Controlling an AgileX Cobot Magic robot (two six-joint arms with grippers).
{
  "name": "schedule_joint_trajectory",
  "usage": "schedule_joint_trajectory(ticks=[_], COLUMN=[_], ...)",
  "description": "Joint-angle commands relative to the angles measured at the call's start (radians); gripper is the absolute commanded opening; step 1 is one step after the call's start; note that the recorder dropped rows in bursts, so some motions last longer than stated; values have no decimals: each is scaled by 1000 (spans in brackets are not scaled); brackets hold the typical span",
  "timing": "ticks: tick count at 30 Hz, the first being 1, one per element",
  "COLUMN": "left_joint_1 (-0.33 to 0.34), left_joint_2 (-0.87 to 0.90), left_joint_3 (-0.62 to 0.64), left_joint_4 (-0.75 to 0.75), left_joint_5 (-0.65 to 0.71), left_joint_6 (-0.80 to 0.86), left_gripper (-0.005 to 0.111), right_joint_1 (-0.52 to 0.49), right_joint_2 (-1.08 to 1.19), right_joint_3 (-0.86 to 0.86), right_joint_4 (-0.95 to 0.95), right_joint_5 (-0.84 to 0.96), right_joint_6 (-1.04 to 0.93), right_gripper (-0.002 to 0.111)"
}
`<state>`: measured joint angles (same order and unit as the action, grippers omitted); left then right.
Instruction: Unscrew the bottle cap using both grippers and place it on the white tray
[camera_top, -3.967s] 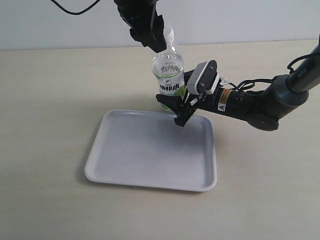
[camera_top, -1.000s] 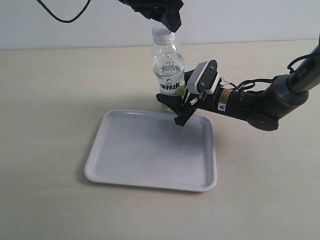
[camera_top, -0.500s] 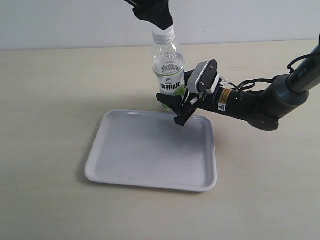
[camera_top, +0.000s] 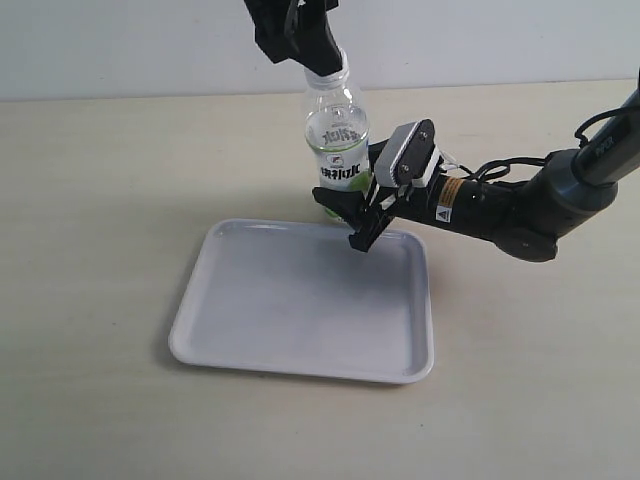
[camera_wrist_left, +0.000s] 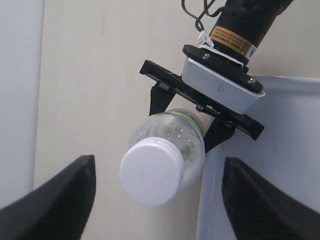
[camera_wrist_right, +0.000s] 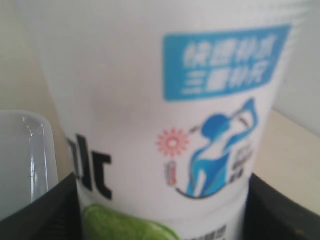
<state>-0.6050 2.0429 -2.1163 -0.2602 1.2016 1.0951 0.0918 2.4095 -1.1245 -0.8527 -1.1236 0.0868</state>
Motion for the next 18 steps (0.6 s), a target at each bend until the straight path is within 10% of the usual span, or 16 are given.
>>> schedule_joint_trajectory(ticks=[1,18], left_joint_1=[-6,-6], left_joint_2=[17,70], left_joint_3=[-4,-4], left_joint_4=[-5,22], left_joint_5=[-17,-30], left_joint_6=[5,-3], left_gripper=[69,69], right_joint_1=[1,1], right_joint_2=[-1,-1], right_joint_3=[1,1], right_joint_4=[-11,-11], right_joint_5=[64,64], right_joint_6=[-8,-8], right_gripper=[0,0])
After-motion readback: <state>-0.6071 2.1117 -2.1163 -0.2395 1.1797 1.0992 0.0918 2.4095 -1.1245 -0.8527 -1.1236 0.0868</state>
